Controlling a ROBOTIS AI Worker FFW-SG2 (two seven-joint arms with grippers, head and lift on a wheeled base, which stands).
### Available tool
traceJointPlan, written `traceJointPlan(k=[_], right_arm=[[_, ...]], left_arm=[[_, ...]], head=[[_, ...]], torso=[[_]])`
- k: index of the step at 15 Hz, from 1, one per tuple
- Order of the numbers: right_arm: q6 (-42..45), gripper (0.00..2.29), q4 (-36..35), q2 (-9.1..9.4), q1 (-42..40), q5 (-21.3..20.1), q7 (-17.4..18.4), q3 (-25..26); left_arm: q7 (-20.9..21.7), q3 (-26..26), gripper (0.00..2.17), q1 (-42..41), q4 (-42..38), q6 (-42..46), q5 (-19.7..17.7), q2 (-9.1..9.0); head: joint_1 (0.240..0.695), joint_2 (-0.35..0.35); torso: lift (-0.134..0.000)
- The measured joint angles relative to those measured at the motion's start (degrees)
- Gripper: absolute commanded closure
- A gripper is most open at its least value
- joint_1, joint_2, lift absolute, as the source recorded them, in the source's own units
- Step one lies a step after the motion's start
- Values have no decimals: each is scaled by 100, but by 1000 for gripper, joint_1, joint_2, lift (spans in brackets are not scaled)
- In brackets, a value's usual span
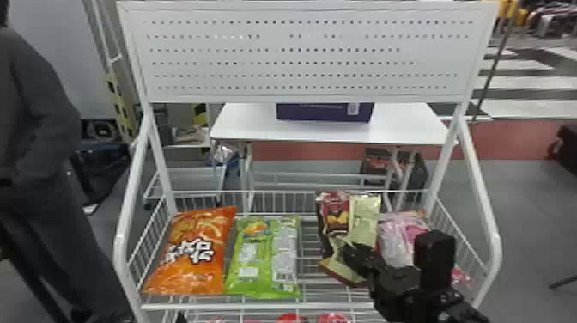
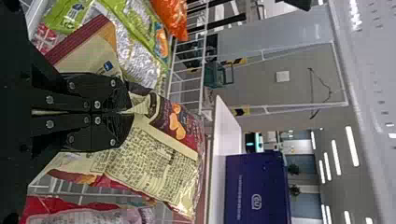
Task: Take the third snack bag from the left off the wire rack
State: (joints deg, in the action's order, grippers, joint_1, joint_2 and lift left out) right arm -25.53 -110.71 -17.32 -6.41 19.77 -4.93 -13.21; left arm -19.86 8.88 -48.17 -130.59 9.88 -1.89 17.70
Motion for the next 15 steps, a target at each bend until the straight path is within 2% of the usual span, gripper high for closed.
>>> traceJointPlan(k=[3,6,12,15], right_arm=[[325,2189,-969,-276,-804,199,-19,358],[1105,2189,-1517,-493,-1903,291,-48,815],[2653,2189,-1763,-573,-3697,783,-178,2157],[2823,2189,-1912,-571,-4184,984,-175,2735]], left_arm=[[0,9,157,12,-2,0,4,4],[-9,9,157,36,-2,7,-1,6],[-27,-30,157,60,-36,17,-22,35],[-23,-30,157,69,-37,14,-22,34]], head=[[499,0],[499,0],[499,0],[499,0]], torso=[[0],[0],[0],[0]])
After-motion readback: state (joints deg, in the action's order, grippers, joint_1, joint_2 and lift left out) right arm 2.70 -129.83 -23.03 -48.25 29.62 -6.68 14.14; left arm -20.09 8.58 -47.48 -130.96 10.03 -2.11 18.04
